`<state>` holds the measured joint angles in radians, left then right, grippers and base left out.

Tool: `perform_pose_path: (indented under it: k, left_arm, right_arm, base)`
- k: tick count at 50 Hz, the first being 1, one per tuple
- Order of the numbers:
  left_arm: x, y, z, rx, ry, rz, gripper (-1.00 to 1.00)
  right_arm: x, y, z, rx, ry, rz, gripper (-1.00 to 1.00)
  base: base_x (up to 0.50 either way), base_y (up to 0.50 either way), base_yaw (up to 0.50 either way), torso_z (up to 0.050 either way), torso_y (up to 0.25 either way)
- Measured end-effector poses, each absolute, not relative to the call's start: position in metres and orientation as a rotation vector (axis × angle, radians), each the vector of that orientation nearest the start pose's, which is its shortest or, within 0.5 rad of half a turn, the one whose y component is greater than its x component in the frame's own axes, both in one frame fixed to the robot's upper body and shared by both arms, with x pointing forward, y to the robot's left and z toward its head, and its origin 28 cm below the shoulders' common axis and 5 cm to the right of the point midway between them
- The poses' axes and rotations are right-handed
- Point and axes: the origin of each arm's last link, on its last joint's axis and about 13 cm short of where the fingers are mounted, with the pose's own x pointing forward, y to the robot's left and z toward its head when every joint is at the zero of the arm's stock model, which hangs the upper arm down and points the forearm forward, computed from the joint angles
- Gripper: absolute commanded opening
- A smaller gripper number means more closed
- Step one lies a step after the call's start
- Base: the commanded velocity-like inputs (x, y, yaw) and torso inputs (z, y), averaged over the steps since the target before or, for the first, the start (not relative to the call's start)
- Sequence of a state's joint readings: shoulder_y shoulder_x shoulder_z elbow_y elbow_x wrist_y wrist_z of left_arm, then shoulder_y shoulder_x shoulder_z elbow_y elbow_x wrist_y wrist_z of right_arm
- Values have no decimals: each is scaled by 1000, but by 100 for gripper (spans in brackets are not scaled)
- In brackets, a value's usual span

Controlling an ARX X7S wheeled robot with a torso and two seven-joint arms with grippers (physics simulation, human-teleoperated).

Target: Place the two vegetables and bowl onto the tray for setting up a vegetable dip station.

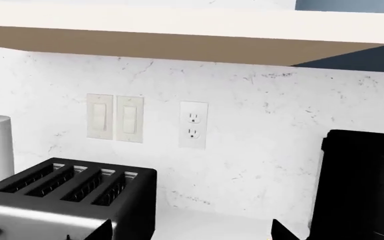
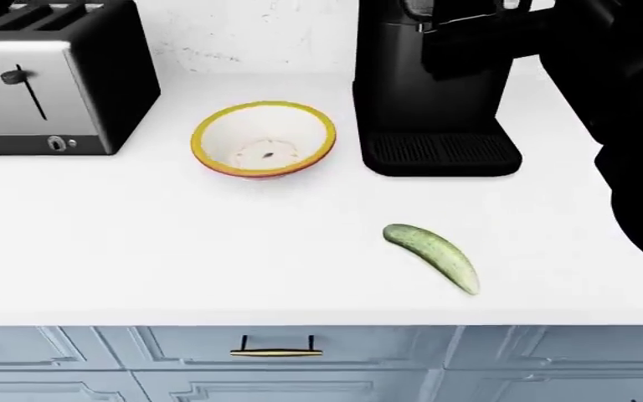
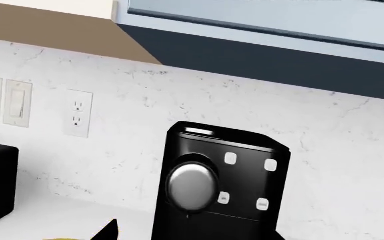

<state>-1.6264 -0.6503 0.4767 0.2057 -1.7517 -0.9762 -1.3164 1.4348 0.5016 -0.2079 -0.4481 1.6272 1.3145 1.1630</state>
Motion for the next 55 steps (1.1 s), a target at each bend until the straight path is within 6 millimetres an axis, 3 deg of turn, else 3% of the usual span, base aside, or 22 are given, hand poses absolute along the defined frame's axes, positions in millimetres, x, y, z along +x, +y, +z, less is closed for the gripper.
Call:
perform_pose_path:
  k: [12, 45, 55]
  left_arm:
    - [233, 221, 404, -55, -170, 132, 100]
    - [246, 217, 387, -72, -83, 90, 100]
    - [249, 212, 380, -200, 20, -12, 100]
  right_arm:
    - [216, -99, 365, -145, -263, 79, 100]
    - [214, -93, 361, -206, -235, 165, 100]
    - [201, -93, 355, -201, -180, 280, 100]
  base:
    - [500, -1, 0, 0, 1]
    - [54, -39, 0, 0, 0]
    - [0, 0, 0, 0, 0]
